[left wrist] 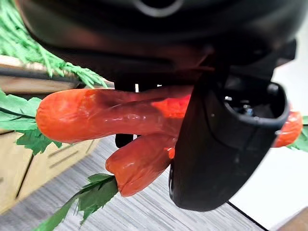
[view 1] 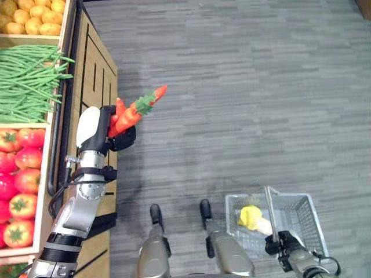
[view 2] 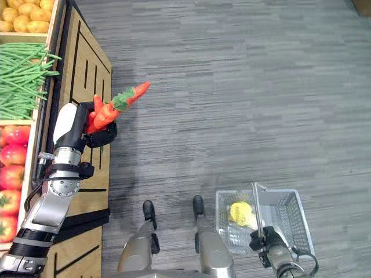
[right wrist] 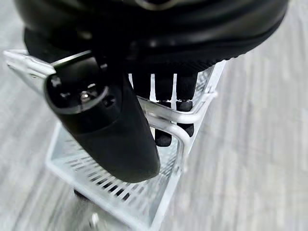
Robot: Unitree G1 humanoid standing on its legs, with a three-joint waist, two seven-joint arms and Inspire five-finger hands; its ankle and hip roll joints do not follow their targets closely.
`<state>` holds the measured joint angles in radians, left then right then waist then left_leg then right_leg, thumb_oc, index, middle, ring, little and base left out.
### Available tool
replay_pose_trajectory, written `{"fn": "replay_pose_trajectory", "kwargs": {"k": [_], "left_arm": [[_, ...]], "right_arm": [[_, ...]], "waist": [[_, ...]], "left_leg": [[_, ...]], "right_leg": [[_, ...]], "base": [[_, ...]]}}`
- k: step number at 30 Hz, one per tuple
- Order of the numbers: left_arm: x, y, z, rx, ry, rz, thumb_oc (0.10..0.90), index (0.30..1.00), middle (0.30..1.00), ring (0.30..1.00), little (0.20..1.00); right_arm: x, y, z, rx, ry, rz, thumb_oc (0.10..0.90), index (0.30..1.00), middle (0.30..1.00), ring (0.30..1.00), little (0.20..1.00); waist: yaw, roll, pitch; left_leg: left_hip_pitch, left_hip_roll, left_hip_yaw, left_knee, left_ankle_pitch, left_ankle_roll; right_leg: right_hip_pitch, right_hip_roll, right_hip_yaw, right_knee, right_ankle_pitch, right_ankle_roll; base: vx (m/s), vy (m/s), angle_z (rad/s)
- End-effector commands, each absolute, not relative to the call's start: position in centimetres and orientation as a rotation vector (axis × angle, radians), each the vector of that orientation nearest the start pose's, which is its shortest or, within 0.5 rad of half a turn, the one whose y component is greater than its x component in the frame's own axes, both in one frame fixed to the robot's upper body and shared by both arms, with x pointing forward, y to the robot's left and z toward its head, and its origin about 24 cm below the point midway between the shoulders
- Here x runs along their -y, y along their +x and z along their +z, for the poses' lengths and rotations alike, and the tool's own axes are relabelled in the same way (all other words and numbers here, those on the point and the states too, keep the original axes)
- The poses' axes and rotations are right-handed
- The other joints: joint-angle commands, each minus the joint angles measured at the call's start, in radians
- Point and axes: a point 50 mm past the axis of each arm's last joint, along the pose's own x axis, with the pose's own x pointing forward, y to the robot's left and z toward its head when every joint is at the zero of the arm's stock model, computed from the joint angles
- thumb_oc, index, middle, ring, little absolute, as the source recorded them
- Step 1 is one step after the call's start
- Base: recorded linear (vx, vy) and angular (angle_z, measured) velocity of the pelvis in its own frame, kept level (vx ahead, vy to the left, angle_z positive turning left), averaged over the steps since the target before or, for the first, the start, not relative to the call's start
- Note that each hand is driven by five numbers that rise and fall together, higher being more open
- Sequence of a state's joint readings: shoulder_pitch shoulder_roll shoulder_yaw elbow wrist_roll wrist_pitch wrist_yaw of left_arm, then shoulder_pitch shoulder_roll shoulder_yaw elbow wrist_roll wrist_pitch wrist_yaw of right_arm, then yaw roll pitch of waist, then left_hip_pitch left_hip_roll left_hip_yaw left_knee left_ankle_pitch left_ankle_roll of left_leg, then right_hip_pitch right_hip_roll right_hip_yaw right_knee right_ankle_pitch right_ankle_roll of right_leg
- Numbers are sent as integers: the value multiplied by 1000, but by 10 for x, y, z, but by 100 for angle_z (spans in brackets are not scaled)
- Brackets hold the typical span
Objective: Get the vegetables into the basket
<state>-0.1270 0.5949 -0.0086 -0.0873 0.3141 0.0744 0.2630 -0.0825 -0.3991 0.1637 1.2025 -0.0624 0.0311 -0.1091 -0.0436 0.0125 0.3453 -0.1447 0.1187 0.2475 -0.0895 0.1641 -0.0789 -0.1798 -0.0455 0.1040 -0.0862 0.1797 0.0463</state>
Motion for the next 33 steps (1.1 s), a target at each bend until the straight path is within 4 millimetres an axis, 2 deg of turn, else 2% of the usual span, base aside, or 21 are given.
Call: {"fn": "replay_pose_trajectory", "kwargs": {"k": [1,5,10,17,22,23,24,25,26,27,28,29,30,31,33], "left_arm": [[-244,265,194,574,916,357,400,300,300,300,300],[-236,269,185,545,900,280,400,300,300,300,300],[-225,273,174,505,890,181,400,300,300,300,300],[-205,278,165,480,919,25,400,300,300,300,300],[-184,291,165,501,960,-52,400,300,300,300,300],[-177,298,162,486,962,-76,400,300,300,300,300],[-176,299,162,489,962,-76,400,300,300,300,300],[-172,303,160,482,976,-92,400,300,300,300,300],[-167,310,157,467,995,-95,400,300,300,300,300],[-165,313,157,468,1015,-92,400,300,300,300,300],[-164,314,157,470,1015,-91,400,300,300,300,300],[-163,318,154,457,1034,-72,400,300,300,300,300],[-163,319,154,458,1034,-72,400,300,300,300,300],[-161,323,145,424,1049,-69,400,300,300,300,300],[-159,325,141,408,1057,-74,400,300,300,300,300]], "right_arm": [[296,148,-121,-1040,-552,-201,400,300,300,300,300],[294,161,-117,-1000,-518,-235,400,300,300,300,300],[296,178,-108,-961,-539,-243,400,300,300,300,300],[309,217,-78,-841,-592,-285,400,300,300,300,300],[311,249,-53,-749,-632,-304,400,300,300,300,300],[305,266,-41,-686,-632,-302,400,300,300,300,300],[305,266,-41,-685,-631,-304,400,300,300,300,300],[300,276,-33,-638,-629,-299,400,300,300,300,300],[288,294,-18,-547,-619,-290,400,300,300,300,300],[281,301,-11,-503,-614,-281,400,300,300,300,300],[281,301,-11,-502,-614,-283,400,300,300,300,300],[269,314,6,-400,-613,-273,400,300,300,300,300],[269,314,6,-400,-614,-275,400,300,300,300,300],[255,324,23,-298,-616,-249,400,300,300,300,300],[250,326,29,-265,-629,-237,400,300,300,300,300]], "waist": [[-9,4,-83],[-21,12,-110],[-17,20,-138],[-6,42,-186],[5,66,-211],[4,77,-217],[5,78,-215],[4,85,-217],[1,100,-221],[-2,107,-223],[-1,108,-222],[-5,123,-224],[-5,124,-224],[-14,141,-223],[-15,152,-224]], "left_leg": [[9,29,21,16,-38,-49],[43,4,55,3,-60,-39],[75,-6,67,2,-74,-36],[119,-9,54,2,-86,-40],[131,-2,36,2,-77,-49],[135,3,36,2,-73,-53],[136,4,35,2,-73,-53],[138,8,38,2,-69,-56],[138,15,42,2,-60,-63],[137,18,44,2,-56,-66],[137,19,44,2,-55,-66],[135,24,45,2,-47,-70],[135,25,45,2,-47,-71],[136,29,46,2,-43,-73],[139,31,48,2,-41,-74]], "right_leg": [[28,-93,-11,80,-145,121],[15,-116,5,68,-119,144],[29,-129,10,57,-112,151],[78,-138,-11,37,-113,153],[106,-134,-34,28,-114,146],[112,-130,-36,24,-114,143],[113,-129,-37,24,-113,143],[116,-125,-36,22,-113,141],[117,-120,-39,16,-110,138],[117,-118,-38,14,-110,137],[117,-117,-38,14,-109,136],[116,-112,-35,12,-110,132],[116,-111,-35,13,-110,132],[116,-109,-29,11,-112,128],[117,-106,-25,10,-114,126]], "base": [[29,179,-29],[19,115,-24],[29,38,-14],[34,-40,1],[-6,-86,11],[-14,-88,7],[-13,-84,6],[-25,-79,4],[-33,-97,-1],[-33,-73,-2],[-24,-78,-4],[-17,-60,-4],[-23,-88,-6],[-8,-32,-5],[-5,-49,-4]]}}
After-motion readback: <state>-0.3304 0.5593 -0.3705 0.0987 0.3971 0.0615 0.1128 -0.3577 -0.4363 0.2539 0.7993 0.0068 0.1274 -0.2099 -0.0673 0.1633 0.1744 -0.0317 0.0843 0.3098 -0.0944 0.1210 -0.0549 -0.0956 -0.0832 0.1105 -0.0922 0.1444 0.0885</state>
